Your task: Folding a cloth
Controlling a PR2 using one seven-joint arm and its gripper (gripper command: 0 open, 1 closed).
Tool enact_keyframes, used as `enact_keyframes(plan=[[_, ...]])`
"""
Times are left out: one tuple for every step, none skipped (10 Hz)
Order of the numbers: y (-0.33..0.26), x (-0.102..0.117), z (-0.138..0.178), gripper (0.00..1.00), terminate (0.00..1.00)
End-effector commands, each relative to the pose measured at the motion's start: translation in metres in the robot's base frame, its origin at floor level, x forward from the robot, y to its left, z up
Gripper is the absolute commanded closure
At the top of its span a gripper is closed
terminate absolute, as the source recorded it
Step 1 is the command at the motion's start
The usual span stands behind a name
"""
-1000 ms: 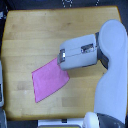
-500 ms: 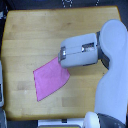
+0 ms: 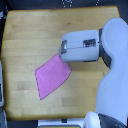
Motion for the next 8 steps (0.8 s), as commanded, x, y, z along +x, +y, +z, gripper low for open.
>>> enact_keyframes(plan=[[0.015,0.025,0.048,1.0,0.0],[0.023,0.025,0.054,1.0,0.0],[0.039,0.019,0.066,1.0,0.0],[0.043,0.017,0.069,1.0,0.0],[0.053,0.009,0.073,1.0,0.0],[0.058,0.002,0.075,1.0,0.0],[0.068,-0.013,0.078,1.0,0.0],[0.084,-0.024,0.079,1.0,0.0]])
